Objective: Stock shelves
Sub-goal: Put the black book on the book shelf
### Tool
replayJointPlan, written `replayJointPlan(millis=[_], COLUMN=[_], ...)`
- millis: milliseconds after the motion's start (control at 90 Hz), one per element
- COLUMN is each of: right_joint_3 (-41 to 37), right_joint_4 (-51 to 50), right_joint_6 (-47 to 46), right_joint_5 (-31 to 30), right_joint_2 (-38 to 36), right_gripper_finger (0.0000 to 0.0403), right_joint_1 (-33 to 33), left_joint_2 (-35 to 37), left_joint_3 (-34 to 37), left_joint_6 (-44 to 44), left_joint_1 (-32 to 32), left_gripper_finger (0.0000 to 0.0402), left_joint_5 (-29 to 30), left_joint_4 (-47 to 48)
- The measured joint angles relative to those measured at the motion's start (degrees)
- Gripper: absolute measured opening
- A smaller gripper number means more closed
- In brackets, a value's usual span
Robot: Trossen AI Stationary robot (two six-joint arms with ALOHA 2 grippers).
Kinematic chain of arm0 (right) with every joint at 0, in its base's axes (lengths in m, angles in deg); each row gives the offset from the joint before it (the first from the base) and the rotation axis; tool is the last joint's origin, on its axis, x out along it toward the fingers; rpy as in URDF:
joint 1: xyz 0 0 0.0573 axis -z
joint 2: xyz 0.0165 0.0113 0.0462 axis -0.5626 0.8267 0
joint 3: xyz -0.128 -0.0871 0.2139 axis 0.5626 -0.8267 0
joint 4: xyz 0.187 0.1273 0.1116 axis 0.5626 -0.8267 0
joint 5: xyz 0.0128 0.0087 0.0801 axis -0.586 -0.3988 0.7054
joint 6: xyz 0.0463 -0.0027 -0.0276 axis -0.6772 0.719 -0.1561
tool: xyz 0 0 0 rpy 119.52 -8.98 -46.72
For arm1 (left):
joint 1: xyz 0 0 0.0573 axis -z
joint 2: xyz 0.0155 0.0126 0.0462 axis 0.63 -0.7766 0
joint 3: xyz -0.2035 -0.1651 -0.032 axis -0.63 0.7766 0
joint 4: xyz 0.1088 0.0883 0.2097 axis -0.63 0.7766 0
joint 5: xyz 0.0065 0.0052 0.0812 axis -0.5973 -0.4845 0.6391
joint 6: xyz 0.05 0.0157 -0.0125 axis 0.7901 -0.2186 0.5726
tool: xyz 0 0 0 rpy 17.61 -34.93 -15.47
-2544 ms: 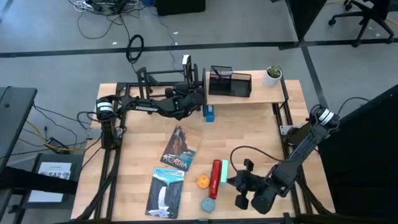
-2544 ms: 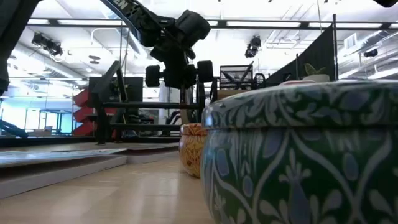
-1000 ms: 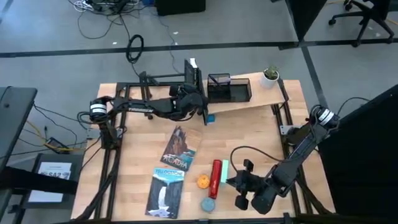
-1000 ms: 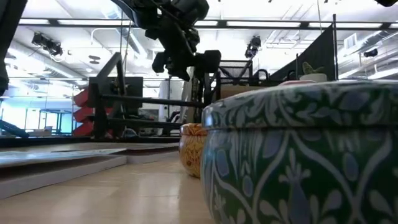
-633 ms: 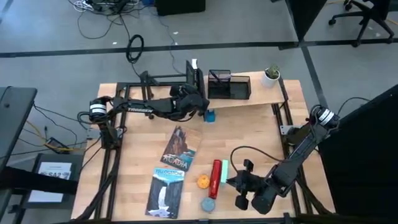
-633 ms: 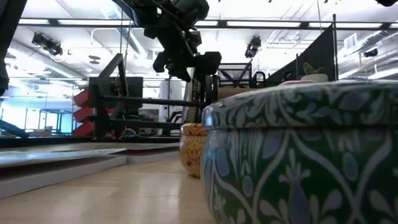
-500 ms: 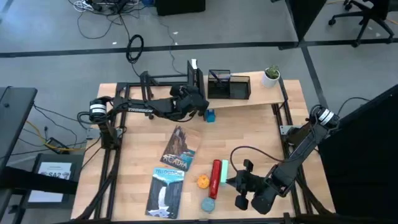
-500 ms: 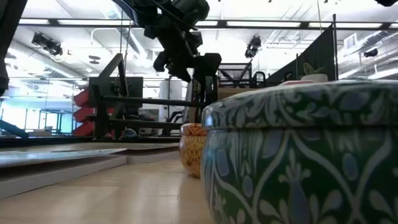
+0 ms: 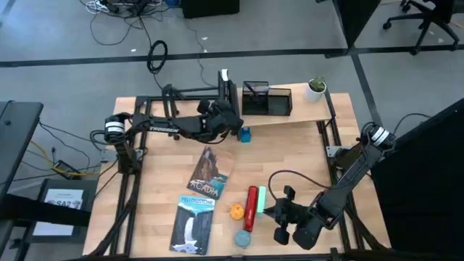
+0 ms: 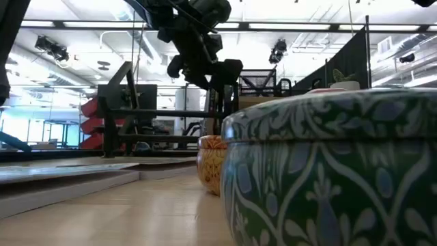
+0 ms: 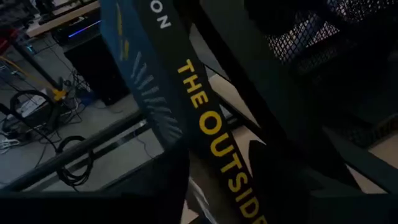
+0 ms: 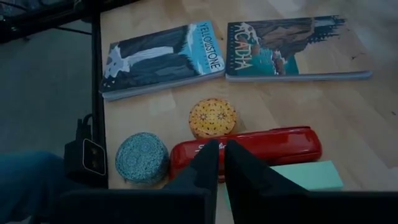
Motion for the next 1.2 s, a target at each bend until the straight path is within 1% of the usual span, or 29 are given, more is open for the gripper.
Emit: replayJointPlan(millis=[89, 178, 222, 289, 511, 767, 867, 978, 1200], right_joint_3=[0.00, 0.00, 0.00, 0.00, 0.00, 0.00, 0.00, 0.00, 0.00], right_joint_4=[0.02, 0.04, 0.02, 0.02, 0.04, 0.07, 0.07, 0.08, 0.11], right_joint_6=[0.00, 0.00, 0.00, 0.00, -0.07, -0.11, -0.11, -0.12, -0.13], right_joint_5=[0.02, 0.01, 0.01, 0.01, 0.02, 0.02, 0.02, 0.02, 0.03], right_joint_2=[0.00, 0.00, 0.00, 0.00, 0.00, 0.00, 0.00, 0.00, 0.00], right_gripper_finger=[0.0000, 0.0000, 0.0000, 0.0000, 0.0000, 0.0000, 0.0000, 0.0000, 0.0000], right_joint_1=[0.15, 0.26, 0.31, 0.38, 0.37, 0.37, 0.37, 0.37, 0.37], left_joint_2=[0.00, 0.04, 0.07, 0.07, 0.09, 0.11, 0.13, 0.16, 1.78], left_joint_3=[0.00, 0.04, 0.04, 0.04, 0.04, 0.04, 0.04, 0.04, 0.04], left_joint_6=[-0.35, -0.37, -0.31, 0.11, 0.02, -3.16, -3.01, -1.62, -1.44], left_joint_1=[0.02, 0.12, 0.20, 0.24, 0.70, 0.68, 0.68, 0.66, 0.57], left_gripper_finger=[0.0078, 0.0045, 0.0038, 0.0037, 0.0069, 0.0074, 0.0083, 0.0110, 0.0182], left_joint_5=[0.07, 1.04, 1.73, 2.17, 2.82, 2.82, 2.76, 1.83, 0.64], left_joint_4=[-0.13, -0.04, -0.04, 0.01, -0.04, -0.30, -0.30, -0.37, 2.10])
